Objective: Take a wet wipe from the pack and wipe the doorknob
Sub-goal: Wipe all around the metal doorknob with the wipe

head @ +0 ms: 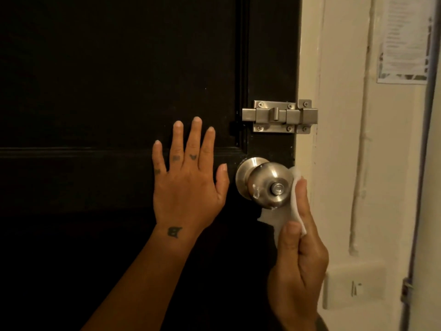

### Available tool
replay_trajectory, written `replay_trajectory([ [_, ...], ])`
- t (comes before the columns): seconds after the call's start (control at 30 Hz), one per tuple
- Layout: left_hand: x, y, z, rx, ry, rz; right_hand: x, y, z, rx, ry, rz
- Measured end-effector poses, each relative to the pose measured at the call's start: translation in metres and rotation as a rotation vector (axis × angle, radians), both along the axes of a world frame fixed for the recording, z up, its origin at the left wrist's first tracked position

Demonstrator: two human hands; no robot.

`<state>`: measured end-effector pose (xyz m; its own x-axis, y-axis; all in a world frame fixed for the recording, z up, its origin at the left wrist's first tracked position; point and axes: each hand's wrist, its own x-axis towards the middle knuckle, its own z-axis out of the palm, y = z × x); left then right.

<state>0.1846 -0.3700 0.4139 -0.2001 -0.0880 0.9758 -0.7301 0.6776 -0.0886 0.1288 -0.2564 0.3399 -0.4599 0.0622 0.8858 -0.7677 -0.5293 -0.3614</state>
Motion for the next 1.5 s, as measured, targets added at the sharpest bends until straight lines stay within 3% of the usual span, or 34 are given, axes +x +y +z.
replay_trajectory([
  [0.33,-0.001,-0.002,-0.001,0.008,0.017,-0.038,0.007,-0.003,-0.003,-0.072,-0.136,0.150],
  [0.5,-0.002,-0.002,-0.002,0.004,0.014,-0.045,0.007,-0.004,0.000,-0.043,-0.098,0.040],
  [0.7,-0.001,-0.002,-0.002,0.009,0.015,-0.050,-0.007,0.007,0.013,-0.067,-0.153,0.081],
  [0.83,-0.001,-0.002,-0.001,0.002,0.019,-0.051,-0.009,0.016,0.013,-0.150,-0.052,-0.059],
  [0.97,-0.001,-0.002,-0.002,0.013,0.017,-0.054,-0.008,0.014,0.013,0.023,0.059,-0.120],
  [1.17,-0.001,-0.002,-0.002,0.009,0.017,-0.055,-0.019,0.028,0.006,-0.048,-0.059,-0.149],
  [1.3,-0.001,-0.001,-0.002,0.008,0.019,-0.057,-0.011,0.030,0.021,-0.138,-0.001,-0.238],
  [1.5,0.000,0.000,-0.002,0.013,0.009,-0.046,-0.009,0.018,0.021,0.009,0.052,-0.192],
])
